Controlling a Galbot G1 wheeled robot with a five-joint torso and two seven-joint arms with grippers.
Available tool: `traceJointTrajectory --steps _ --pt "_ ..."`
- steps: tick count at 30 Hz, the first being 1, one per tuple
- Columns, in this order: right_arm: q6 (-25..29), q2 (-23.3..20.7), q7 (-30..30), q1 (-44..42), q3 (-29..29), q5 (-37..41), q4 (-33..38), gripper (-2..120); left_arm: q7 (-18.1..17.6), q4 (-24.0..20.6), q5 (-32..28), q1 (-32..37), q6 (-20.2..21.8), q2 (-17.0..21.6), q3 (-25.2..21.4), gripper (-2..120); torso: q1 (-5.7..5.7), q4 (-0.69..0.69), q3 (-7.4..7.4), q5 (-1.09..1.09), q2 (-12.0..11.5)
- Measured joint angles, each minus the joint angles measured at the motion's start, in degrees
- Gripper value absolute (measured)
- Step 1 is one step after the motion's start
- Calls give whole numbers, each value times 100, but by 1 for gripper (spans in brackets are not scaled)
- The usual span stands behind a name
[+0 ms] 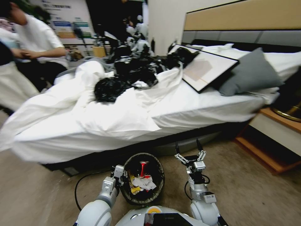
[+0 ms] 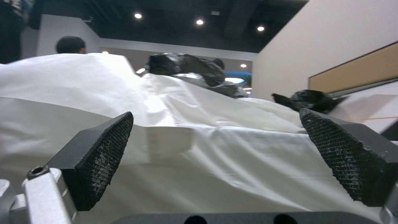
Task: Pick up the trash bin, then pick up the garbage from the floor and place it into the trash bin.
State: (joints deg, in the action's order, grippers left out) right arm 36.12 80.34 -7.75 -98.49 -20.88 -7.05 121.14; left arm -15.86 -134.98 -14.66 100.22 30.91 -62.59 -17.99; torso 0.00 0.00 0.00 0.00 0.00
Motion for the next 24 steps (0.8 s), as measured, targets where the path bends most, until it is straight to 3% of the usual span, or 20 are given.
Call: traceJointTrajectory --steps 24 --pt "80 -20 122 -123 -16 -98 81 100 36 -73 -46 -143 122 73 65 0 0 0 0 0 0"
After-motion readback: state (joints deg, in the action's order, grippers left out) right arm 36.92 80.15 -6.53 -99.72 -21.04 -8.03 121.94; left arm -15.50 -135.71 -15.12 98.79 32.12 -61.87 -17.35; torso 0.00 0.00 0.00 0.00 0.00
